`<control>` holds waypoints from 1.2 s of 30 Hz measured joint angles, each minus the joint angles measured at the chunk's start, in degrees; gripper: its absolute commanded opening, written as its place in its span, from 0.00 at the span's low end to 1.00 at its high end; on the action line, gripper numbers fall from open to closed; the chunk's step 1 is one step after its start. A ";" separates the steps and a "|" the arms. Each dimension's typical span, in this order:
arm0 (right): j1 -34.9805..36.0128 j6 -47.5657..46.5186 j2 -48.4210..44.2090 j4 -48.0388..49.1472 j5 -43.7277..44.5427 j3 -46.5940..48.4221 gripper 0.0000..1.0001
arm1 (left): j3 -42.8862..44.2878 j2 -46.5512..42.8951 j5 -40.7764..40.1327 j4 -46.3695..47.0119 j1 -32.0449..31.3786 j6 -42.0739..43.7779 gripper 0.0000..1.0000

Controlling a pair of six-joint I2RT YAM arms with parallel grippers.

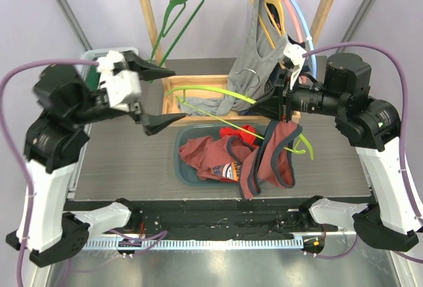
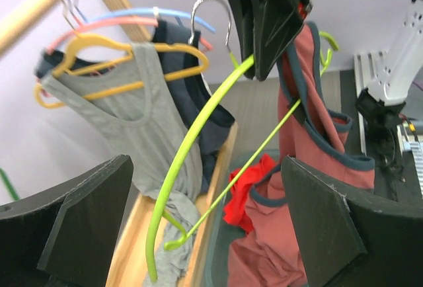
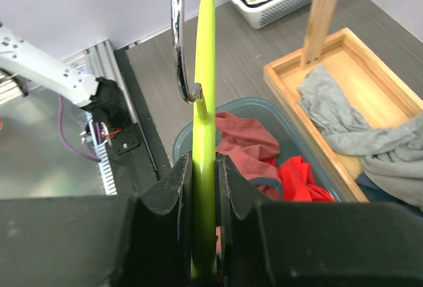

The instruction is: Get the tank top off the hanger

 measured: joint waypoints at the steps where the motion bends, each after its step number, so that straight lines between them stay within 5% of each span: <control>1: 0.20 -0.13 0.57 -0.20 -0.79 0.35 0.01 | -0.59 0.83 0.52 -0.17 0.00 0.55 1.00; 15: 3.06 -2.86 2.84 -1.51 -5.09 3.89 0.01 | -0.42 14.21 6.29 -2.69 0.00 1.44 0.94; 18: 3.43 -3.50 4.09 -1.79 -4.83 4.44 0.01 | 0.24 14.10 8.26 -2.78 0.00 1.16 0.79; 22: 4.13 -4.15 5.88 -1.84 -4.35 5.35 0.01 | 1.46 14.10 10.91 -4.59 -0.33 1.05 0.42; 25: 4.37 -4.46 6.69 -1.84 -4.17 5.75 0.01 | 1.79 14.08 11.74 -6.32 -0.72 1.62 0.36; 27: 4.46 -4.68 6.88 -2.23 -4.28 5.88 0.01 | 1.90 14.08 11.72 -7.45 -0.76 2.01 0.44; 28: 4.52 -4.85 6.91 -2.45 -4.26 5.95 0.01 | 1.99 14.10 11.80 -8.04 -0.76 2.03 0.56; 36: 5.40 -6.29 6.93 -2.99 -3.93 6.86 0.01 | 3.69 14.58 12.24 -14.56 -1.77 3.93 0.79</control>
